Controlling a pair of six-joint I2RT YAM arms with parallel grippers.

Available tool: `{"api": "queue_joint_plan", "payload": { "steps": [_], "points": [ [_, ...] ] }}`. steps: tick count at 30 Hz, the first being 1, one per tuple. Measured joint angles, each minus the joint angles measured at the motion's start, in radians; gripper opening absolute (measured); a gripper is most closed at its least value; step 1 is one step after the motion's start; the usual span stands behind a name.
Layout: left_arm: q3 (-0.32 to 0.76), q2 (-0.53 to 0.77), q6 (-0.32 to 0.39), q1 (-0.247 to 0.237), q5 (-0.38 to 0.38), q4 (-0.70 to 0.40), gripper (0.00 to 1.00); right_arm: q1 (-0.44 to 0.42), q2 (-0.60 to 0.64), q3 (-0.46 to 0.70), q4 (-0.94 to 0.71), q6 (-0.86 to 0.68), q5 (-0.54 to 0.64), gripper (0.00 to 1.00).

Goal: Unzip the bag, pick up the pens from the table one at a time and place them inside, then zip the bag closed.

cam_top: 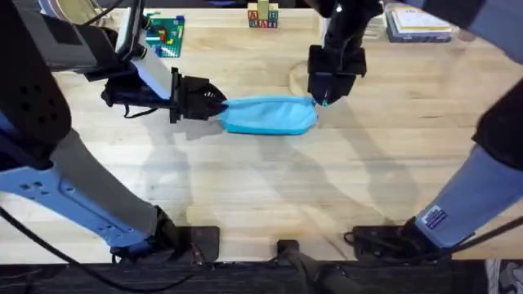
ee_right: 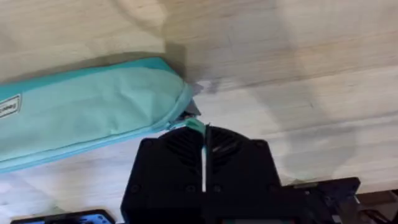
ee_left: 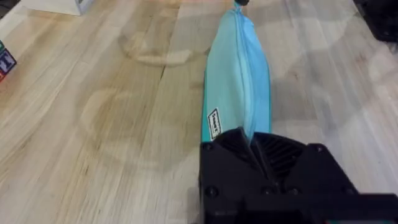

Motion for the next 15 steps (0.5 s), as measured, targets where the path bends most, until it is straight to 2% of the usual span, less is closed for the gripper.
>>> {"api": "queue_joint_plan", "payload": {
  "steps": [5, 15],
  "points": [
    [0.0, 0.0, 0.0, 0.0, 0.0, -0.001, 0.042, -0.025, -0.039, -0.064, 0.034, 0.0, -0.017, 0.034],
    [0.0, 0.0, 0.0, 0.0, 0.001, -0.003, 0.042, -0.1, -0.144, -0.268, 0.211, -0.008, -0.115, 0.034]
  ]
}}
